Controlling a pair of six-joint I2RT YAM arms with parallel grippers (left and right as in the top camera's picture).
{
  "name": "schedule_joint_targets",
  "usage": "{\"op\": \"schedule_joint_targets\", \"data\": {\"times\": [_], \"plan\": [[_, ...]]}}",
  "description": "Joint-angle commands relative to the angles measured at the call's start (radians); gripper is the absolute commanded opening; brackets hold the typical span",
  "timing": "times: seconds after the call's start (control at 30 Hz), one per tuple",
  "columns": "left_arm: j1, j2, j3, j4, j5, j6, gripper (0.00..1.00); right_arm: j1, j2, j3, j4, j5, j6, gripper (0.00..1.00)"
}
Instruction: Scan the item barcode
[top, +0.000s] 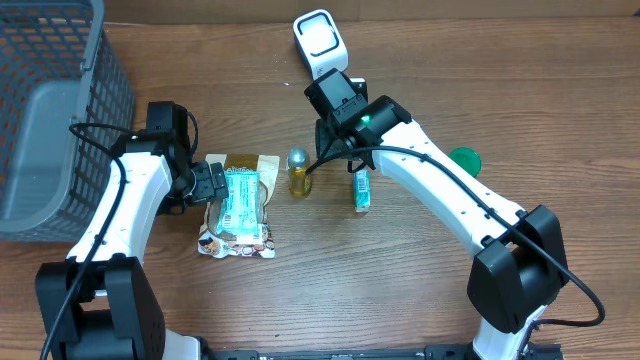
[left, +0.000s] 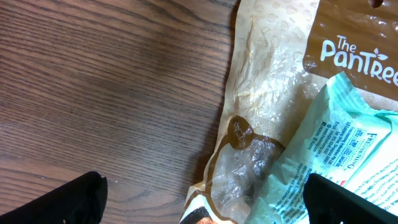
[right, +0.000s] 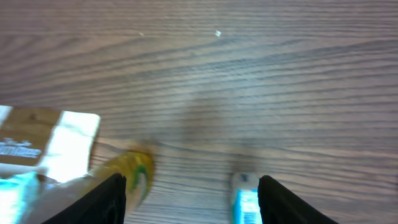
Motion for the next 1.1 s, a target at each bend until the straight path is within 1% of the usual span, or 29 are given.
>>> {"op": "schedule_joint_targets", "data": {"times": [0.0, 0.2, 0.4, 0.53, 1.07], "plan": [[-0.003, 0.004, 0.015, -0.002, 0.008, 0.011, 1.0, -0.003, -0.034, 0.027, 0.032, -0.035, 0.054, 0.64], [-0.003, 0.004, 0.015, -0.002, 0.008, 0.011, 0.99, 0.002, -0.034, 0.027, 0.119, -0.046, 0.142, 0.64], [-0.003, 0.004, 0.015, -0.002, 0.008, 0.011, 1.0, 0.026, -0.034, 0.027, 0.178, -0.075, 0.153, 0.63], [-0.003, 0.004, 0.015, -0.002, 0.008, 0.011, 1.0, 0.049, -0.033, 0.027, 0.185, -0.075, 0.18, 0.63], [-0.003, 0.004, 0.015, -0.002, 0.008, 0.011, 1.0, 0.132, 0.022, 0.027, 0.149, -0.068, 0.18, 0.64]]}}
